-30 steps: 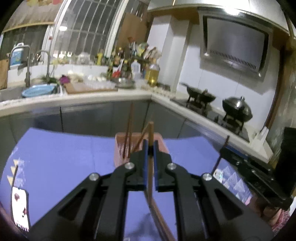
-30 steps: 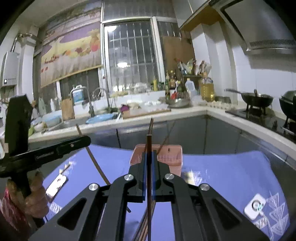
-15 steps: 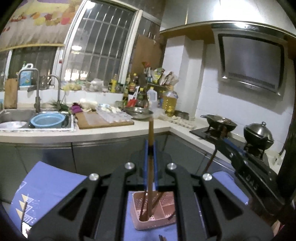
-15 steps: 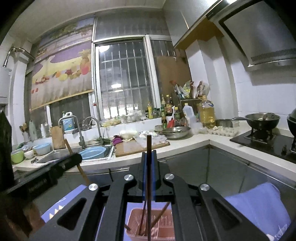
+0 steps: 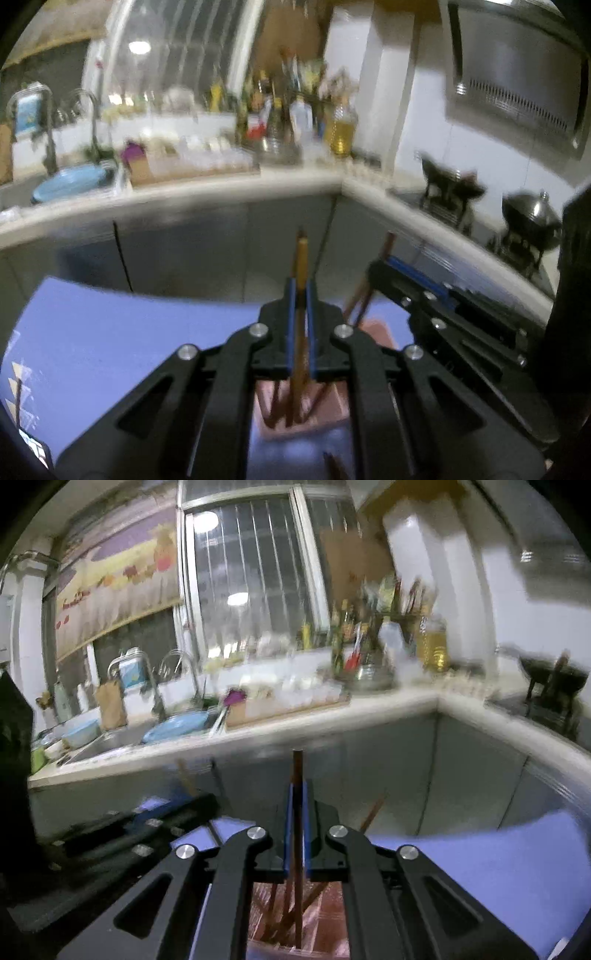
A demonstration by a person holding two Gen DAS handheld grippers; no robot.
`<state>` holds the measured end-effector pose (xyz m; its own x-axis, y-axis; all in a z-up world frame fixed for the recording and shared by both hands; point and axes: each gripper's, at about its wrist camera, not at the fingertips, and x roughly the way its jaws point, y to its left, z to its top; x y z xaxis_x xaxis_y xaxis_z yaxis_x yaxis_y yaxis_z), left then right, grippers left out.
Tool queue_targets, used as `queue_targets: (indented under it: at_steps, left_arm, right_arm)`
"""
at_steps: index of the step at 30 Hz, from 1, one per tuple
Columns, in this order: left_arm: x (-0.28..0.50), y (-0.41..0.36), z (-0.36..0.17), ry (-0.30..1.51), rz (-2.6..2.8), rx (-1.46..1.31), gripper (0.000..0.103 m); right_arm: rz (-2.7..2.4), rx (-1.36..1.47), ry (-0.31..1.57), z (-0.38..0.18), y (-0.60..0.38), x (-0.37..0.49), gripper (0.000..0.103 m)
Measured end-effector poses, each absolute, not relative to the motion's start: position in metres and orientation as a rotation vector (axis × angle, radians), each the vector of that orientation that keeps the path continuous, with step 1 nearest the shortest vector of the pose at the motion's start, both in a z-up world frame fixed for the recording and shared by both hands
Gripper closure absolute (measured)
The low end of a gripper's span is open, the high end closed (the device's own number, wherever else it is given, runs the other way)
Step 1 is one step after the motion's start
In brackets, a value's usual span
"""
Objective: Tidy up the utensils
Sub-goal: 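Lift both chopsticks into the pink basket and open both tools, then return both open tools to the remaining chopsticks on the cloth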
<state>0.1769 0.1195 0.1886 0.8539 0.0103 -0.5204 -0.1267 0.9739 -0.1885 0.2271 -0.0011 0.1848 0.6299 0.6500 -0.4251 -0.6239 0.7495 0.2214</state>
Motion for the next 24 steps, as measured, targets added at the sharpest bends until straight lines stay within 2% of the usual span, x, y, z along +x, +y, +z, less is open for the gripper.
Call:
queue_targets:
  at_steps: [2, 3, 5, 6, 7, 13, 16, 18, 24]
  left_arm:
    - [0.181, 0.121, 0.178, 0.604, 0.067, -0.245, 0.096]
    - [0.180, 0.122, 0.174, 0.621, 0.068, -0.259, 0.096]
    - [0.172, 0.125, 0.174, 0.621, 0.071, -0.284, 0.094]
    - [0.165, 0.126, 0.176, 0.610, 0.076, -0.290, 0.092]
    - [0.160, 0.127, 0.180, 0.599, 0.081, -0.293, 0.091]
    - [0.109, 0.123, 0.201, 0.512, 0.096, -0.300, 0.087]
    - [0.074, 0.114, 0.193, 0.504, 0.110, -0.272, 0.084]
    - [0.054, 0.106, 0.176, 0.526, 0.126, -0.247, 0.079]
    - [0.010, 0.077, 0.092, 0.720, 0.169, -0.178, 0.078]
  right_arm:
    - [0.735, 0.093, 0.586, 0.177, -0.007, 0.232, 0.093]
    - [0.738, 0.113, 0.597, 0.176, -0.010, 0.231, 0.087]
    - [0.734, 0.181, 0.593, 0.178, -0.024, 0.224, 0.071]
    - [0.728, 0.219, 0.573, 0.182, -0.034, 0.217, 0.057]
    - [0.725, 0.236, 0.556, 0.186, -0.039, 0.213, 0.049]
    - [0.751, 0.276, 0.527, 0.204, -0.072, 0.175, 0.049]
    - [0.763, 0.290, 0.568, 0.187, -0.089, 0.148, 0.048]
    - [0.764, 0.286, 0.616, 0.169, -0.096, 0.135, 0.048]
    - [0.678, 0.165, 0.833, 0.074, -0.110, 0.079, 0.048]
